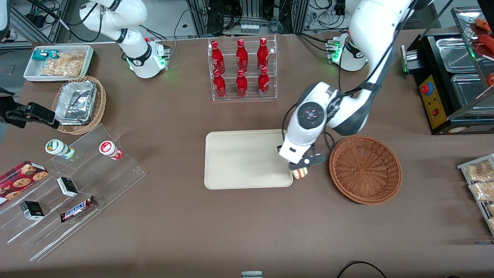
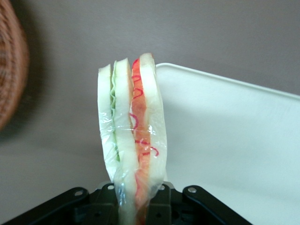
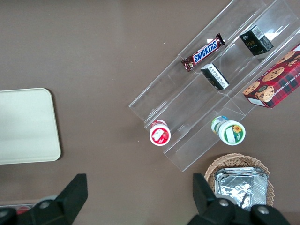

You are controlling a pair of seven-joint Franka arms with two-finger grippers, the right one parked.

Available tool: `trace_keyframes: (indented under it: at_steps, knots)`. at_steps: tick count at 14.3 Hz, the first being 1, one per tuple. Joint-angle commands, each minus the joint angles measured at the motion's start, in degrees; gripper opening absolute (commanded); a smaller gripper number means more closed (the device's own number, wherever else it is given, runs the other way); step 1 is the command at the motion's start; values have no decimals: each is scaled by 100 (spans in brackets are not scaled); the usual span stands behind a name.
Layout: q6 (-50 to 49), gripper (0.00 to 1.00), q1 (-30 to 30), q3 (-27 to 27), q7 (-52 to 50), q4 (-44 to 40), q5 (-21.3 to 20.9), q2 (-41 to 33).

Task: Place sandwich from basket to tray
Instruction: 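Carry the sandwich with the left gripper over the beige tray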

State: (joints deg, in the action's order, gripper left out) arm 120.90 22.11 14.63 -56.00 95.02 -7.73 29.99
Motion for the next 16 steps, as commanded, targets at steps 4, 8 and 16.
trace_keyframes:
  at_steps: [4,8,16]
  knots:
    - [-75,15,566,-83,-2079,-1406,-712,1192]
    - [-31,15,777,-57,-2529,-1670,-651,1378]
    - [-23,15,1287,-30,-3258,-1785,-616,1492]
